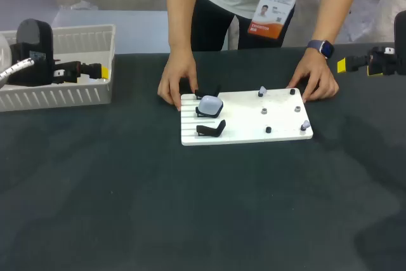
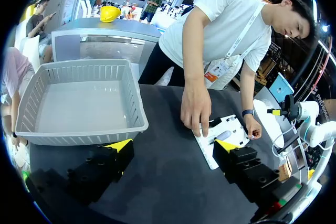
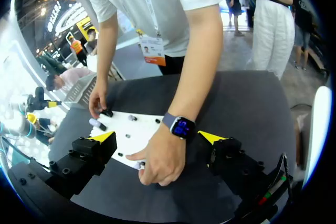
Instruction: Pick up each earbud case from the left stands, insert the matching earbuds, close the lid, and place the case in the box.
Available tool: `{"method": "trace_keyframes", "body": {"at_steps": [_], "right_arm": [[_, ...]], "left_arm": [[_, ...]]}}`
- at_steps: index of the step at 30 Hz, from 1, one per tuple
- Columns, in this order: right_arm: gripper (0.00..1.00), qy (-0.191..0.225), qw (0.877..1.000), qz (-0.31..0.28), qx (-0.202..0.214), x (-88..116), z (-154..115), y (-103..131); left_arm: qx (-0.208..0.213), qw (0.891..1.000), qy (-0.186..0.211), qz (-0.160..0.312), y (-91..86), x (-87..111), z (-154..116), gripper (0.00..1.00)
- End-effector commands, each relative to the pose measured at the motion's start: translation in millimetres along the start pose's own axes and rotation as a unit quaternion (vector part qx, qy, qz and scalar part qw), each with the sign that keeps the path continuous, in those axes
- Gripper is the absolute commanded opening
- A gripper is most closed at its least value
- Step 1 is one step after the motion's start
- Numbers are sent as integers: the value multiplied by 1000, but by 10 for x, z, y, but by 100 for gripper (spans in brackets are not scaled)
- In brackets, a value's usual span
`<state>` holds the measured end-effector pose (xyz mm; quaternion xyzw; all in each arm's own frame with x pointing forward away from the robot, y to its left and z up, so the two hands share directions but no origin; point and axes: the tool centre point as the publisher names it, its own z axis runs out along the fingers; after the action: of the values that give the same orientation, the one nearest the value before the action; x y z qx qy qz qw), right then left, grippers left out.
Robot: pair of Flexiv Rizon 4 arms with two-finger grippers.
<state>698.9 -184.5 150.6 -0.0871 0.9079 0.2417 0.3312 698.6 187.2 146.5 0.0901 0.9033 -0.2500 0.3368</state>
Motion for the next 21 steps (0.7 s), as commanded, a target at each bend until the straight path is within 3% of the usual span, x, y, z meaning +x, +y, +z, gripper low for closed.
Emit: {"method": "trace_keyframes", "body": {"at_steps": [1,19,21], "right_arm": [[100,0,1000,0,-1,-1,5,-7],[100,0,1000,0,-1,-1,5,-7],[100,0,1000,0,-1,-1,5,-7]], "left_arm": [[-6,1000,5,-1,-23,-20,-2,100],[-6,1000,5,-1,-23,-20,-2,100],[13,1000,4,19,-38,-20,22,100]]}}
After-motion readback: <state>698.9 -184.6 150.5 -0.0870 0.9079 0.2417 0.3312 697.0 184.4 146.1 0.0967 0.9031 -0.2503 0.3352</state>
